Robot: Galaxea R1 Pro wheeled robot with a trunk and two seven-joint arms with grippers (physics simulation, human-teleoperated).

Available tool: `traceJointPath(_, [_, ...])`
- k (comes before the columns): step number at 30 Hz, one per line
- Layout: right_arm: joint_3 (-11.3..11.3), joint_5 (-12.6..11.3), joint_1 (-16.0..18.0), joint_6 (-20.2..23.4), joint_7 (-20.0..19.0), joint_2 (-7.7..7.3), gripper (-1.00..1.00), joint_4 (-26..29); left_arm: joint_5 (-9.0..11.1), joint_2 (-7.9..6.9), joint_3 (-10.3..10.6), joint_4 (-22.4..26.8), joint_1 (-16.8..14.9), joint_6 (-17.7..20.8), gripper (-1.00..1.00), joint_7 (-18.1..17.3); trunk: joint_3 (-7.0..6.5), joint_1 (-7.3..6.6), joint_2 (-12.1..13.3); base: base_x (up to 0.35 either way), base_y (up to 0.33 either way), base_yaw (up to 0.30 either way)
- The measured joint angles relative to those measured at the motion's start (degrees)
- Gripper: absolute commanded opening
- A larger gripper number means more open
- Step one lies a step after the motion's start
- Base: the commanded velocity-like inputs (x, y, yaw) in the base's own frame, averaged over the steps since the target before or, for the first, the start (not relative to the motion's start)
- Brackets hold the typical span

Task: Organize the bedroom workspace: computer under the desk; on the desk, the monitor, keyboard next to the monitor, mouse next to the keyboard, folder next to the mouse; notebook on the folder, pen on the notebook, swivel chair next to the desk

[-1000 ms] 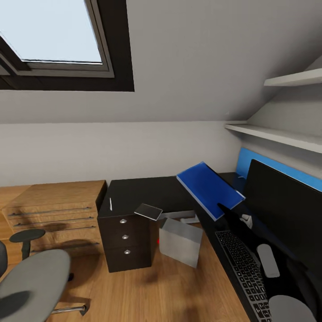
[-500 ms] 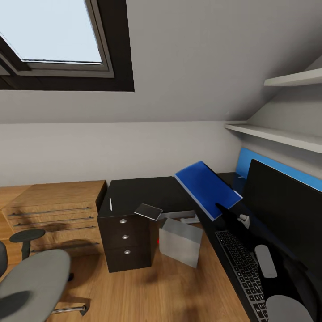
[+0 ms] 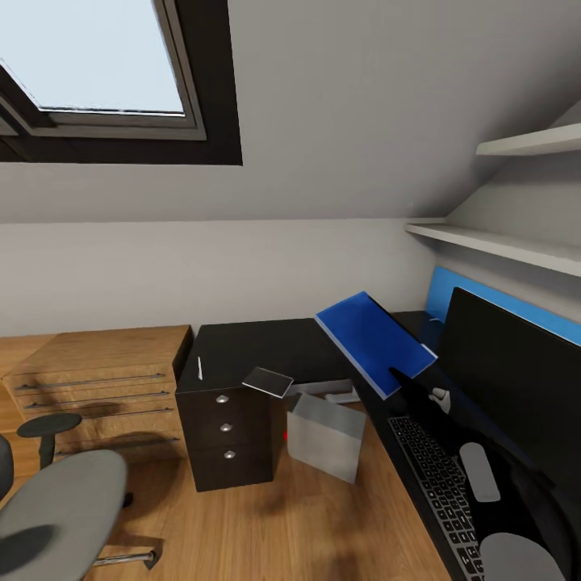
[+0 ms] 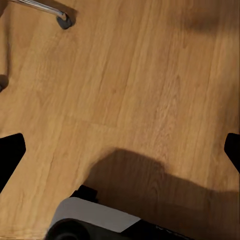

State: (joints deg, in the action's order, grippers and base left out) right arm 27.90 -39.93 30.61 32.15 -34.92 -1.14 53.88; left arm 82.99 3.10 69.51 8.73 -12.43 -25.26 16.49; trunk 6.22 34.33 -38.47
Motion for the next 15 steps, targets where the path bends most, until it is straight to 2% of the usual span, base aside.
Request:
traceJointPath(10, [0.1, 0.1, 0.0, 0.2, -1.0, -0.48, -1.00, 0.0, 0.0, -0.18, 0.0, 0.8, 0.0, 2.5, 1.00, 0.0, 0.00, 0.00, 0.0, 0.000, 0.000, 0.000])
traceJointPath(11, [0.1, 0.0, 0.0, 0.1, -1.0, -0.52, -1.00, 0.0, -0.3, -1.39, 0.0, 7.9, -0.7, 11.2, 1.00, 0.2, -0.01, 0.00, 0.0, 0.000, 0.000, 0.000])
traceJointPath(12, [0.1, 0.0, 0.0, 0.0, -1.1, -0.49, -1.00, 0.0, -0.4, -2.08, 0.0, 11.2, -1.3, 12.6, 1.00, 0.4, -0.01, 0.00, 0.0, 0.000, 0.000, 0.000])
traceJointPath(13, [0.0, 0.0, 0.0, 0.0, -1.1, -0.46, -1.00, 0.0, -0.5, -6.76, -0.9, 20.9, -2.5, 17.7, 1.00, 4.8, -0.01, 0.00, 0.0, 0.000, 0.000, 0.000])
traceJointPath(14, [0.0, 0.1, 0.0, 0.0, -1.0, -0.46, -1.00, 0.0, -0.5, -8.41, -1.8, 29.6, -2.7, 19.1, 1.00, 7.8, 0.00, 0.00, 0.0, 0.000, 0.000, 0.000])
traceJointPath(15, [-0.1, 0.3, 0.0, 0.1, -0.6, -0.45, -1.00, 0.0, -0.6, -11.90, -4.7, 43.4, -2.8, 21.1, 1.00, 18.2, -0.01, 0.00, 0.0, 0.000, 0.000, 0.000])
